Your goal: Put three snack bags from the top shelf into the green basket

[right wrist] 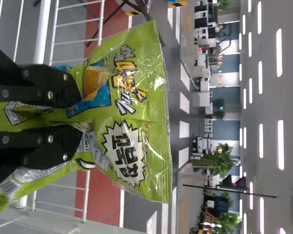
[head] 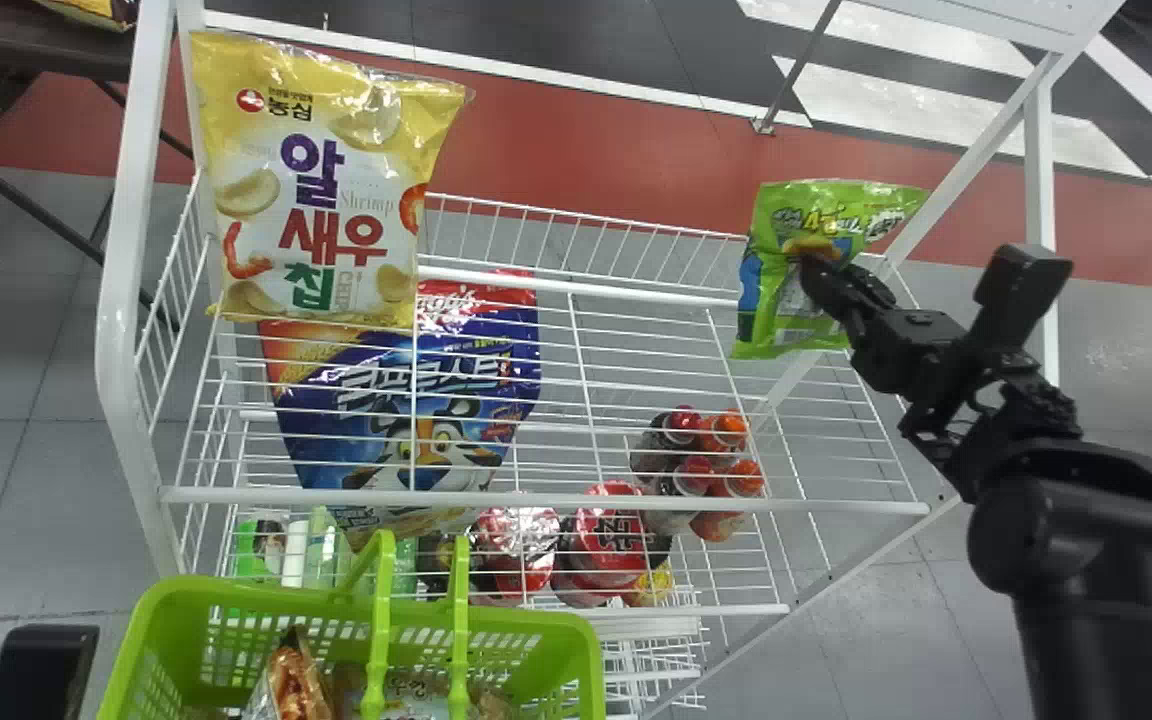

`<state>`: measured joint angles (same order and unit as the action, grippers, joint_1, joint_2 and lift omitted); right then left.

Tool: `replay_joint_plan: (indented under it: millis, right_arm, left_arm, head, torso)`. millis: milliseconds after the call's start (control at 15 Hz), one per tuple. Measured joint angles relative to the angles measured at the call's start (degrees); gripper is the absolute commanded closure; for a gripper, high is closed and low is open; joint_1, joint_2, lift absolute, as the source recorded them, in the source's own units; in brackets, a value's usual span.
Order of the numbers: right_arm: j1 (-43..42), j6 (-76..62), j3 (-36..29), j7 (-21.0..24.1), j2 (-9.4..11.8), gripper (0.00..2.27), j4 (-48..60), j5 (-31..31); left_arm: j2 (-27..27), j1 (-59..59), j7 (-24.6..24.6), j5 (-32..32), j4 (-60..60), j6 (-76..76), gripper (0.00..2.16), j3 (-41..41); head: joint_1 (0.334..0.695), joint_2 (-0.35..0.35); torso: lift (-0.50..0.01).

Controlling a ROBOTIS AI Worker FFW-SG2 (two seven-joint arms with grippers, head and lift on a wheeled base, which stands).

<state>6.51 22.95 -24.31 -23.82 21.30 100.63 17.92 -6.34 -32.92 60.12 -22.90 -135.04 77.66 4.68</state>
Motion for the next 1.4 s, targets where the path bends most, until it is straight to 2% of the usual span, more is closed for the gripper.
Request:
replay_joint_plan:
  millis: [267, 533, 733, 933, 1133, 1400]
  right_arm:
    - [5.66, 8.11, -4.29, -1.15, -1.15, 2.16, 12.21, 4.44]
    - [13.03, 29.99, -10.83, -5.25, -5.40, 2.16, 29.91, 11.00]
    - [16.13, 59.12, -17.87, -7.23, -6.75, 2.16, 40.11, 21.58]
    - [19.76, 65.90, -21.62, -10.10, -8.72, 2.16, 45.96, 28.22]
    - [23.61, 66.29, -19.30, -10.87, -10.50, 2.16, 46.85, 31.13]
    - [28.36, 66.31, -11.50, -11.28, -12.38, 2.16, 44.52, 29.83]
  left_arm:
    - [-0.08, 0.31, 0.05, -0.19, 0.05, 0.04, 1.71, -0.19]
    - [-0.10, 0.32, 0.36, -0.30, 0.10, -0.02, 1.71, -0.61]
    - [0.02, 0.32, 0.37, -0.31, 0.22, -0.22, 1.71, -0.64]
    - [0.09, 0.32, 0.50, -0.31, 0.31, -0.41, 1.71, -0.68]
    - [0.20, 0.29, 0.46, -0.31, 0.31, -0.55, 1.71, -0.64]
    - [0.45, -0.11, 0.54, -0.31, 0.19, -1.05, 1.71, -0.42]
  head:
    - [0.695, -0.350]
    - [0.695, -0.350]
    - [0.695, -0.350]
    - [0.695, -0.350]
    - [0.695, -0.350]
    - [0.695, -0.350]
  torso:
    - [-0.047]
    - [-0.047]
    - [-0.047]
    - [-0.047]
    - [-0.047]
    - [-0.047]
